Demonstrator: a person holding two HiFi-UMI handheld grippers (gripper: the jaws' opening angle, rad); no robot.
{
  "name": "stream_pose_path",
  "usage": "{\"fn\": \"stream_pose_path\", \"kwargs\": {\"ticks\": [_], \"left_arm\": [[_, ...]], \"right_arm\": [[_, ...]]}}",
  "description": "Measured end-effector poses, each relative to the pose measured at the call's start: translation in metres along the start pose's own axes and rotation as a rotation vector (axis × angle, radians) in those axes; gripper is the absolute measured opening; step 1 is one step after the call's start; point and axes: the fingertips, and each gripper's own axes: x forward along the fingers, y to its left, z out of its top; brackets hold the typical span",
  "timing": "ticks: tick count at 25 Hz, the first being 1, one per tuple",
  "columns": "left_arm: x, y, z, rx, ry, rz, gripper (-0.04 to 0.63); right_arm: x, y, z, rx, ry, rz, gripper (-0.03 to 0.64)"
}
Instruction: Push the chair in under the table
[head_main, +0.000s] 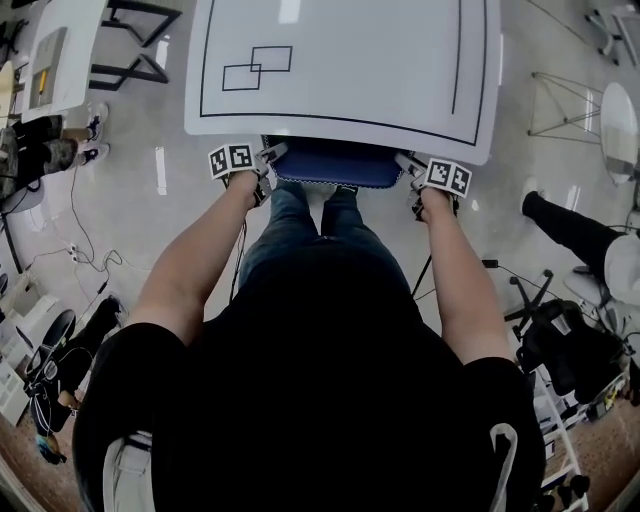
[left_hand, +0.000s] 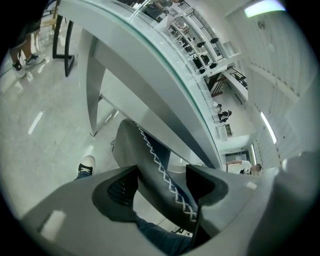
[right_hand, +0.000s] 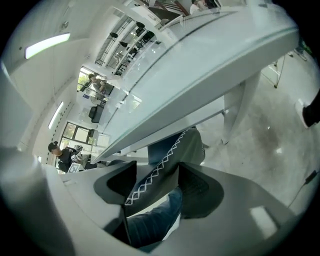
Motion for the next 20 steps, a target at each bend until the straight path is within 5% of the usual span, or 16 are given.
{"fn": "stream_pose_path", "kwargs": {"ticks": [9, 20], "left_arm": [[-0.035, -0.021, -0.002, 0.025, -0.042, -0.012, 0.296], [-0.091, -0.107, 0.032, 0.112, -0.194, -0.221, 0.278]], "right_arm": [[-0.039, 0.035, -0.001, -0.098, -0.029, 0.049, 0.281], [-0.094, 0.093, 0.002, -0.261, -0.128, 0.109, 0.273]]}}
